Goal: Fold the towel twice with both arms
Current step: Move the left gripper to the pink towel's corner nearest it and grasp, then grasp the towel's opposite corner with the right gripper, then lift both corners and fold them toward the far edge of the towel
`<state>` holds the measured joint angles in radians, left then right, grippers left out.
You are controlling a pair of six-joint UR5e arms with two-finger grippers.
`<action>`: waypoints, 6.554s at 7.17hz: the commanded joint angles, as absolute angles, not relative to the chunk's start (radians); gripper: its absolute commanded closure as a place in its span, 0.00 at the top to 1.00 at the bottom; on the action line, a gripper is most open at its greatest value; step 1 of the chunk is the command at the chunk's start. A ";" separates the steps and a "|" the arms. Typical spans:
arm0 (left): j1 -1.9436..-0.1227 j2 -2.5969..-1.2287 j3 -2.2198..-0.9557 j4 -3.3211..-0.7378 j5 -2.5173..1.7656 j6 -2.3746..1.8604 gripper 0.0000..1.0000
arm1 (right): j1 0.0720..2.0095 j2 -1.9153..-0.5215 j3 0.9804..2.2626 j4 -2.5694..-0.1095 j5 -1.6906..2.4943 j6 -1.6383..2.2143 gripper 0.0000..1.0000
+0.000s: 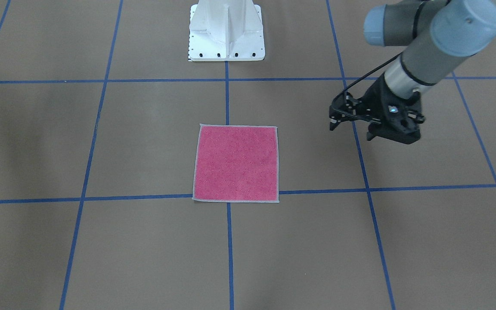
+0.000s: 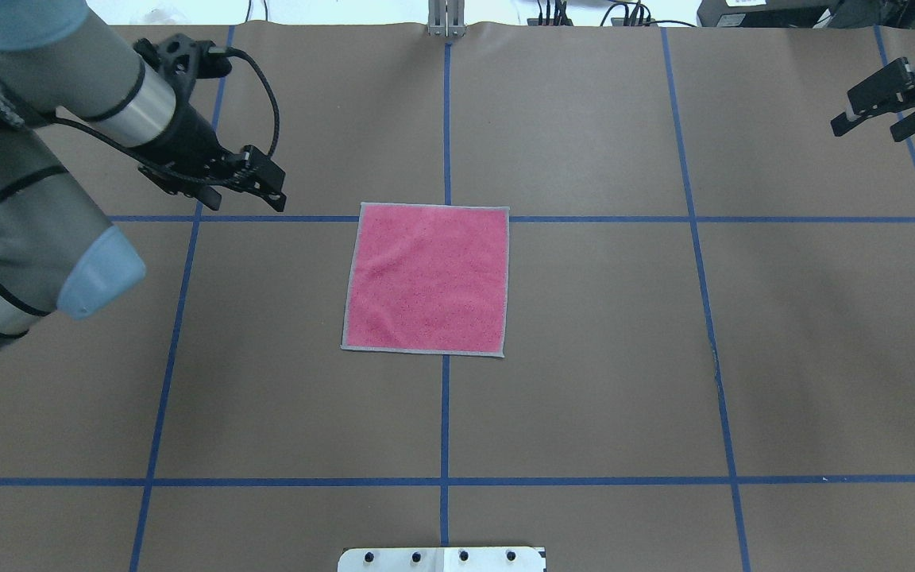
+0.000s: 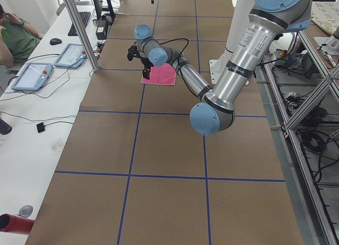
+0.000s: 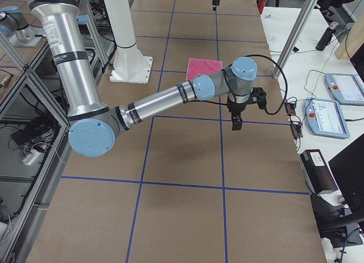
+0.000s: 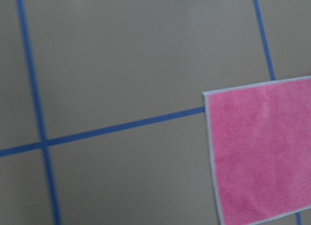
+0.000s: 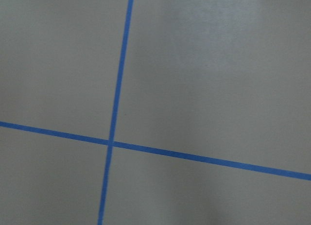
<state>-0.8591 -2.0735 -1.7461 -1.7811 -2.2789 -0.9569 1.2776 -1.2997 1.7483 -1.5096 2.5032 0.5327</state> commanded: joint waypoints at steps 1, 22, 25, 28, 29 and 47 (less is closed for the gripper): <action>-0.751 -2.071 -1.666 -2.076 -2.159 -1.328 1.00 | 1.157 -1.305 1.709 -1.184 2.490 0.881 1.00; -0.548 -2.074 -1.500 -2.269 -2.080 -1.460 0.57 | 0.979 -1.285 1.717 -0.976 2.353 1.227 0.99; -0.548 -2.072 -1.503 -2.269 -2.079 -1.468 0.23 | 0.979 -1.287 1.715 -0.974 2.353 1.227 0.99; -0.548 -2.074 -1.509 -2.266 -2.080 -1.468 0.00 | 0.956 -1.266 1.718 -0.974 2.353 1.276 0.99; -0.548 -2.077 -1.509 -2.267 -2.080 -1.468 0.00 | 0.942 -1.266 1.718 -0.974 2.350 1.285 0.99; -0.650 -2.171 -1.479 -2.260 -2.091 -1.836 0.00 | 0.448 -1.131 1.730 -0.973 1.798 1.805 0.99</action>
<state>-0.6492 -2.1649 -1.4807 -2.2596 -2.0908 -1.8073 0.4580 -1.1326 1.7306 -0.9726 1.8128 1.7915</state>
